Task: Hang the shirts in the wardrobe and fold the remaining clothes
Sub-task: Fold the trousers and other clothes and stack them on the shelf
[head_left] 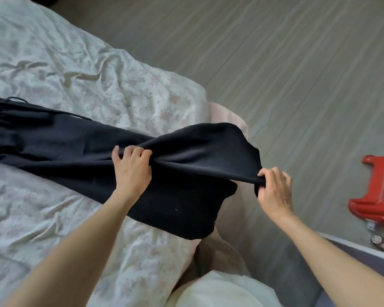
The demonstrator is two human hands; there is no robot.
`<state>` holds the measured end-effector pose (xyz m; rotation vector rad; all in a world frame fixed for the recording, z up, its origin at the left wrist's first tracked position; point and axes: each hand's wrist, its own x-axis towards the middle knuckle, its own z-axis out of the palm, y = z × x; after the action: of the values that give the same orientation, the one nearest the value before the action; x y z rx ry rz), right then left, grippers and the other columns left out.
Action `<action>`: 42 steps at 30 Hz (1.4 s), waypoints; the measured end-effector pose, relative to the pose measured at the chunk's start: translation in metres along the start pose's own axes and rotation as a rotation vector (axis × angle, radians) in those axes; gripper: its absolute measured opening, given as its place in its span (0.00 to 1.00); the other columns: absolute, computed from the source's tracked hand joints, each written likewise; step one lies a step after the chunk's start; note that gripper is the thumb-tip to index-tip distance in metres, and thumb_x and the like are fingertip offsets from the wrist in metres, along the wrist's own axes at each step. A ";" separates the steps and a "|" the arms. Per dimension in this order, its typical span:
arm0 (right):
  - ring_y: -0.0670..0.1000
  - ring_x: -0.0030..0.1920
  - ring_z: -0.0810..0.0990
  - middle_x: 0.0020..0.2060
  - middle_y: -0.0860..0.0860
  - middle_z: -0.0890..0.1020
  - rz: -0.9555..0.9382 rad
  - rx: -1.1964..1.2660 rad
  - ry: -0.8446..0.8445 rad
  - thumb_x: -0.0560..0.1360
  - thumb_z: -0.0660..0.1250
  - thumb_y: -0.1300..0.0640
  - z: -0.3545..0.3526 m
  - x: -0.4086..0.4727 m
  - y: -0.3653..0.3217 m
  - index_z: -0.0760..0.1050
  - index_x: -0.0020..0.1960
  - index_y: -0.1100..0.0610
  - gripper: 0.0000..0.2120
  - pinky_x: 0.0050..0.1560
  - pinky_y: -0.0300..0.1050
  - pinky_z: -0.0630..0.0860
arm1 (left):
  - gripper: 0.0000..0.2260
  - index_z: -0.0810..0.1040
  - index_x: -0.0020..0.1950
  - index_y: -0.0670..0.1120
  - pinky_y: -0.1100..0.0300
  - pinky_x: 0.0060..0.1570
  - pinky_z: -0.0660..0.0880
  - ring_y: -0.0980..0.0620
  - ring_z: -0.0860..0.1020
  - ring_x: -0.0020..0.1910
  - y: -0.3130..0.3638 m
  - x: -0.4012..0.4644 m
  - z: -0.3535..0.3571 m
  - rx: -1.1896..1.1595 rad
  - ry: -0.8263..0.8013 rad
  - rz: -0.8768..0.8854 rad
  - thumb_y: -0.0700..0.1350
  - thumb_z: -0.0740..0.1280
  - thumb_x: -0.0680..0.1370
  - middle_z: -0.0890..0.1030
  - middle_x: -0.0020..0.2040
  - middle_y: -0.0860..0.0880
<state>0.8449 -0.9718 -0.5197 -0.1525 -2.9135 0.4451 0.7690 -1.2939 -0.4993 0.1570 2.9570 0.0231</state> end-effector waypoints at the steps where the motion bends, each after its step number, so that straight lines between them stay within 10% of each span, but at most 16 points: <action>1: 0.57 0.41 0.71 0.35 0.59 0.75 0.006 -0.003 0.005 0.60 0.63 0.71 -0.006 -0.016 0.000 0.74 0.42 0.65 0.12 0.48 0.49 0.61 | 0.13 0.79 0.56 0.41 0.43 0.58 0.66 0.39 0.77 0.51 -0.001 -0.005 -0.001 -0.029 0.019 0.056 0.37 0.68 0.71 0.79 0.49 0.42; 8: 0.59 0.47 0.74 0.43 0.55 0.74 0.315 -0.087 -0.339 0.64 0.68 0.72 -0.016 -0.102 -0.015 0.70 0.43 0.58 0.15 0.50 0.51 0.67 | 0.15 0.77 0.39 0.39 0.53 0.29 0.72 0.42 0.75 0.32 -0.026 -0.078 0.004 -0.078 0.065 0.389 0.29 0.75 0.57 0.76 0.35 0.45; 18: 0.57 0.68 0.61 0.69 0.53 0.60 0.697 0.029 -0.920 0.75 0.59 0.64 0.033 -0.174 -0.037 0.59 0.70 0.51 0.25 0.63 0.53 0.65 | 0.15 0.78 0.58 0.43 0.48 0.48 0.72 0.41 0.75 0.54 -0.037 -0.116 0.034 -0.083 -0.163 0.353 0.40 0.70 0.72 0.77 0.55 0.44; 26: 0.52 0.69 0.65 0.69 0.52 0.66 0.635 0.483 -0.436 0.81 0.53 0.61 0.052 -0.109 -0.092 0.64 0.70 0.56 0.18 0.66 0.44 0.63 | 0.22 0.82 0.48 0.46 0.50 0.42 0.77 0.45 0.79 0.41 -0.045 -0.105 0.030 -0.003 -0.095 0.535 0.41 0.81 0.56 0.79 0.42 0.48; 34: 0.52 0.73 0.59 0.75 0.49 0.56 0.361 0.400 -0.582 0.80 0.54 0.63 0.071 -0.020 -0.097 0.53 0.76 0.53 0.26 0.71 0.46 0.58 | 0.15 0.80 0.36 0.52 0.62 0.38 0.75 0.52 0.76 0.31 -0.025 -0.091 0.039 -0.100 -0.004 0.757 0.37 0.79 0.56 0.76 0.33 0.55; 42: 0.58 0.70 0.64 0.73 0.54 0.59 0.523 0.312 -0.611 0.79 0.54 0.61 0.078 -0.015 -0.093 0.55 0.75 0.55 0.25 0.69 0.52 0.62 | 0.15 0.80 0.38 0.54 0.66 0.37 0.75 0.55 0.76 0.34 -0.047 -0.113 0.034 -0.215 -0.122 0.721 0.40 0.79 0.59 0.76 0.37 0.57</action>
<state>0.8375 -1.0841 -0.5674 -0.8819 -3.2930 1.2069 0.8812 -1.3524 -0.5137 1.1225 2.5875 0.4040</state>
